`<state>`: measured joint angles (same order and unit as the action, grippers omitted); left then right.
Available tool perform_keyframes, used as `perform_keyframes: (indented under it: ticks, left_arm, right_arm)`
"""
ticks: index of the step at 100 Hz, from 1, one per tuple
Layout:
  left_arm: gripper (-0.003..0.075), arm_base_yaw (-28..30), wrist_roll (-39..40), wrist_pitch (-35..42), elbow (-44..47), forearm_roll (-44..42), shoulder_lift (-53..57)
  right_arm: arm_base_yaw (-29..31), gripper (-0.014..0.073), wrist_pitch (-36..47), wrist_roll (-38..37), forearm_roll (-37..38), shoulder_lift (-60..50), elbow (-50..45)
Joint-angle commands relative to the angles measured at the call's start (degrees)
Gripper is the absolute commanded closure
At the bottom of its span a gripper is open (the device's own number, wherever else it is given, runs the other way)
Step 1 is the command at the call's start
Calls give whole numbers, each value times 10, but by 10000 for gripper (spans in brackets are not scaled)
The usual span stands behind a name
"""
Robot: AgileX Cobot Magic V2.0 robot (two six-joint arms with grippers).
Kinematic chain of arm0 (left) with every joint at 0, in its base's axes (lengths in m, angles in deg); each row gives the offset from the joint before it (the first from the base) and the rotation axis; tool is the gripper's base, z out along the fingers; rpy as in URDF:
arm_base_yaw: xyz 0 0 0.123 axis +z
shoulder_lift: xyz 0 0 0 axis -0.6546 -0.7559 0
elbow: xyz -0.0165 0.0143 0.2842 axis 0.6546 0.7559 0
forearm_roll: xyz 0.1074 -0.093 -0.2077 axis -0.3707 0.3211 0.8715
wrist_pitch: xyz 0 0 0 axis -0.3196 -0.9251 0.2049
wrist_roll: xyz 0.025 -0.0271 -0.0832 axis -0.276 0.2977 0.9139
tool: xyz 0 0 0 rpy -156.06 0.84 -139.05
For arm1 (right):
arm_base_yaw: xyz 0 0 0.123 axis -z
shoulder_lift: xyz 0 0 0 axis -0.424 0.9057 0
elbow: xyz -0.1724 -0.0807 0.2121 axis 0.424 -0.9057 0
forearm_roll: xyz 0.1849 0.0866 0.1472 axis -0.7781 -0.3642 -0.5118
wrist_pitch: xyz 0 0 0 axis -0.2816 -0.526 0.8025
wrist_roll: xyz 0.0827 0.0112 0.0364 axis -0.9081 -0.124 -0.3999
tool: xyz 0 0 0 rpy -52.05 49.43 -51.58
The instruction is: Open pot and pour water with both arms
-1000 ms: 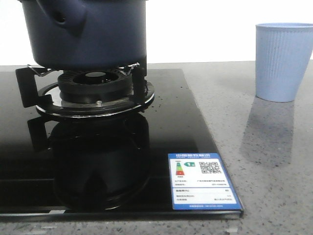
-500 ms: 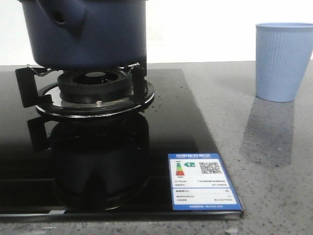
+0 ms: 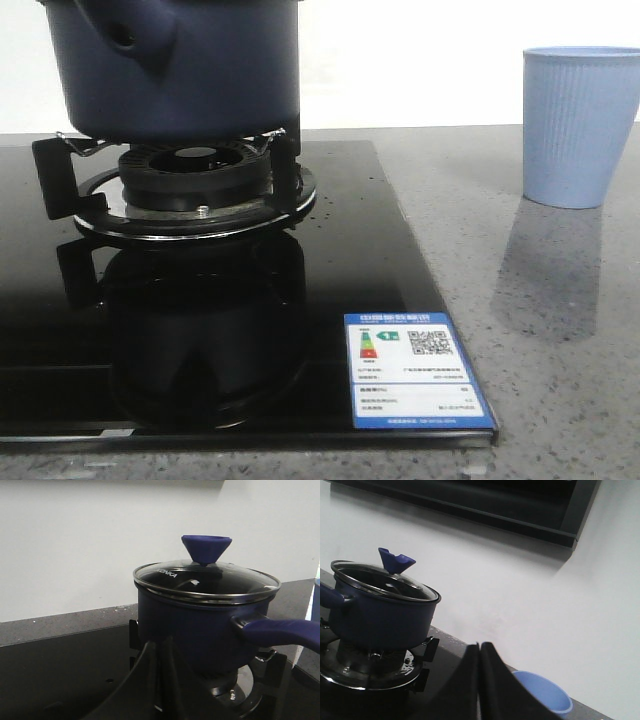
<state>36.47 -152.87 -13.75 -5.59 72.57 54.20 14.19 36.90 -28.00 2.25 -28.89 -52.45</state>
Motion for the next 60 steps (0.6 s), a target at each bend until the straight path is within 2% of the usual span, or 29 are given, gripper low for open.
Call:
perform_keyframes:
  ticks: [1,8,13,20,27,29,37,42,49,60]
  left_arm:
    - [739,0,0,6,-14,11,7]
    - [739,0,12,10,-13,-41,25]
    - [740,3,64,16,-13,-113,38]
    - [740,7,220,34,-13,-275,55]
    - [739,7,423,36,-11,-483,71]
    - [739,7,503,38,-8,-563,76]
    - [739,7,676,53,8,-737,98]
    - [739,7,734,76,28,-804,115]
    - [739,7,765,112,66,-858,140]
    - [739,7,784,141,123,-872,177]
  right_arm:
    - [3,661,11,-1,-7,3,15]
    - [3,661,11,-1,-7,3,15]
    - [3,661,11,-1,-7,3,15]
    - [3,661,10,-1,-7,3,15]
    - [3,661,11,-1,-7,3,15]
    - [3,661,11,-1,-7,3,15]
    - [3,661,11,-1,-7,3,15]
    - [3,661,11,-1,-7,3,15]
    - [3,661,11,-1,-7,3,15]
    - [3,661,11,-1,-7,3,15]
